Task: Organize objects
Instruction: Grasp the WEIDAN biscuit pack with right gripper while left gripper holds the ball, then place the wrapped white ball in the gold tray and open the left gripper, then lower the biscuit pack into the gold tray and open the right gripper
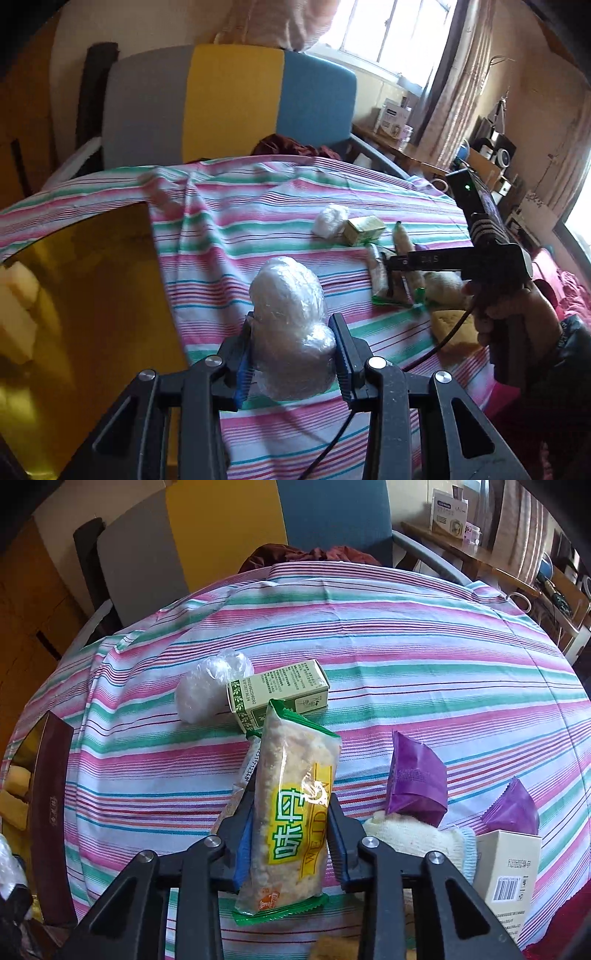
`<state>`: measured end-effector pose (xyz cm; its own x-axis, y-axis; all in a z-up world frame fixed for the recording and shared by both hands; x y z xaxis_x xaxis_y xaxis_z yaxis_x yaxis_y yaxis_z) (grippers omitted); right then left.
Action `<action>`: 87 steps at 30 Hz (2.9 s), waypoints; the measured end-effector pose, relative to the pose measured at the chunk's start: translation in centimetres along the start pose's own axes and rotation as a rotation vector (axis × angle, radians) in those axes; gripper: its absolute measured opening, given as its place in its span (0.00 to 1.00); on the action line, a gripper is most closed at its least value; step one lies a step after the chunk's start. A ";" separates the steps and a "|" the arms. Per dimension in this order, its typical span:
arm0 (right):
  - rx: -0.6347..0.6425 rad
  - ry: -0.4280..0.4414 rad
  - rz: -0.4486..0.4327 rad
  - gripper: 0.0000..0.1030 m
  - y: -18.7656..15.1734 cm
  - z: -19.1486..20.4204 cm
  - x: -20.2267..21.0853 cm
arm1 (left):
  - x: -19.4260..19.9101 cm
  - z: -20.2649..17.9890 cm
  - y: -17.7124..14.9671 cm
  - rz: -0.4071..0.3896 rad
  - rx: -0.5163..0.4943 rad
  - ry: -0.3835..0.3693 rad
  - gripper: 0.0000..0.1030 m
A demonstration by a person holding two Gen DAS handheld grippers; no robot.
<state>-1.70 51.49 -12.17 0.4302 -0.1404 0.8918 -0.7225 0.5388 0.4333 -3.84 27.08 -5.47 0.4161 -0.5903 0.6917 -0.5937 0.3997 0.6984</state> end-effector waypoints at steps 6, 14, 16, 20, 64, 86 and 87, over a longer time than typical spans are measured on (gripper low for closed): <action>0.014 -0.020 -0.011 0.33 -0.1 0.1 0.1 | 2.7 4.5 -0.9 -0.020 0.060 0.100 0.37; 0.026 -0.010 -0.078 0.33 0.3 0.4 1.5 | 7.4 14.4 -3.3 -0.026 0.172 0.316 0.37; 0.030 -0.004 -0.087 0.33 0.3 0.6 1.7 | 8.0 17.1 -4.2 -0.005 0.194 0.370 0.37; 0.036 0.006 -0.096 0.33 0.2 0.9 1.9 | 8.3 21.3 -6.5 0.055 0.215 0.462 0.37; 0.520 0.417 0.136 0.33 -12.2 37.5 3.0 | 13.9 24.3 -10.2 -0.015 0.351 0.598 0.61; 0.491 0.525 0.174 0.44 -15.2 38.3 3.4 | 15.5 26.4 -10.6 -0.046 0.413 0.629 0.66; 0.499 0.507 0.149 0.44 -15.2 37.8 3.8 | 15.4 26.2 -10.5 -0.047 0.408 0.621 0.68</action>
<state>-9.55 11.43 -10.46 0.4187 0.3721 0.8284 -0.9017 0.0620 0.4278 -9.22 -4.56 -7.02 0.6880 -0.0472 0.7242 -0.7242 0.0203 0.6893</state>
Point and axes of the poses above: each gripper's, at about its wrist camera, not at the fingertips, and x roughly against the way its jaws point, z to its left, y to its top, the point moved 6 cm from there along -x, roughly the way its jaws point, and after that the axes turned 2 degrees about -x, right-handed, at the moved point
